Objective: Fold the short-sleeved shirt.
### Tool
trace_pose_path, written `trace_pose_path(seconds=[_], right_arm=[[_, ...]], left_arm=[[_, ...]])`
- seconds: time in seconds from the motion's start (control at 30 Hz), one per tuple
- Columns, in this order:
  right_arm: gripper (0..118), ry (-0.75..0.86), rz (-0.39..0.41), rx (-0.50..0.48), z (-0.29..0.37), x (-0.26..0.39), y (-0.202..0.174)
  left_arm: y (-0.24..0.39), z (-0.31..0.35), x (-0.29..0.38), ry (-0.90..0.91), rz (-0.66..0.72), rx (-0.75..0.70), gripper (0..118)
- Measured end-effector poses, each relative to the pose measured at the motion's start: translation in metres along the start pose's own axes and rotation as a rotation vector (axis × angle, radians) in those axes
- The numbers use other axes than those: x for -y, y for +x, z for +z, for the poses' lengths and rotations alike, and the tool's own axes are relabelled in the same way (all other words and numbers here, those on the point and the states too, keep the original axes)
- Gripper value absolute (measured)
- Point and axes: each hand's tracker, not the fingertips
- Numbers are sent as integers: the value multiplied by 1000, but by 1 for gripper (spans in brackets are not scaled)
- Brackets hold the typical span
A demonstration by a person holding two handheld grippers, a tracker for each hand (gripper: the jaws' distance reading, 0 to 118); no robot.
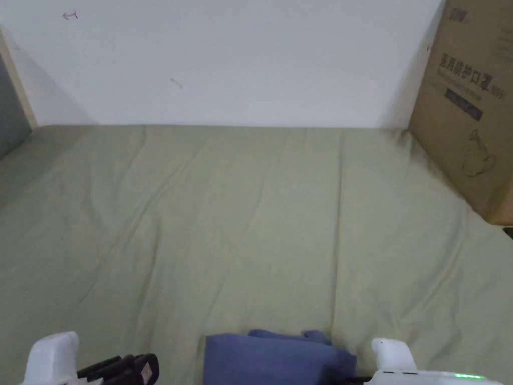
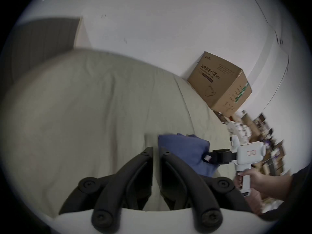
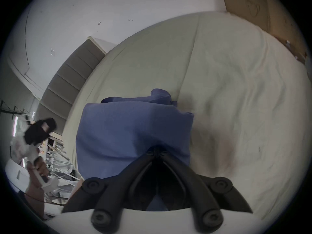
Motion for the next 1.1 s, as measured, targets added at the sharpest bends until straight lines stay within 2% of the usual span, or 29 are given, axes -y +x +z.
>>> trace_pose_path(seconds=[0.07,0.1,0.13,0.17,0.2,0.23,0.27,0.37,0.47,0.57,0.6,0.63,0.67,0.7,0.73,0.77,0.83,0.9,1.0,1.1], right_arm=[[0,-7,7,-8,0,0,3],[0,-7,9,-9,0,0,1],[0,-9,13,-8,1,0,1],[0,-11,20,-5,1,0,0],[0,-12,24,-3,1,0,-1],[0,-11,25,-3,1,0,-1],[0,-13,20,-6,0,0,1],[0,-35,-54,-57,0,-3,10],[0,-48,-93,-88,-1,-6,18],[0,-51,-110,-104,-1,-5,22],[0,-53,-117,-108,-1,-5,23],[0,-53,-127,-112,-2,-5,24],[0,-52,-138,-118,-2,-5,25],[0,-48,-153,-122,-2,-3,27],[0,-41,-180,-152,-3,-2,28],[0,-31,-214,-137,-3,-1,29],[0,-30,-303,-166,-1,1,31],[0,-37,-387,-193,8,-3,31],[0,59,-386,-177,38,-7,22],[0,174,-354,-198,85,-10,8]], left_arm=[[-21,-15,2,-44,88,76,20],[-31,-24,3,-58,142,124,39],[-40,-33,5,-72,193,175,64],[-47,-46,8,-123,252,252,94],[-53,-59,11,-167,292,318,118],[-56,-69,15,-142,312,389,115],[-56,-83,21,-199,347,429,116],[-48,-123,38,-308,430,513,118],[-29,-145,35,-284,310,598,118],[-19,-165,32,-301,303,578,118],[-17,-167,32,-289,298,568,106],[-15,-167,32,-244,289,528,77],[-12,-167,32,-222,262,476,38],[-16,-172,33,-228,188,293,33],[-28,-176,37,-272,260,265,33],[-32,-172,36,-250,400,432,32],[-21,-163,29,-251,307,403,33],[-15,-147,23,-242,303,403,32],[-4,-115,2,-212,264,431,32],[-4,-74,-38,-202,116,320,31]])
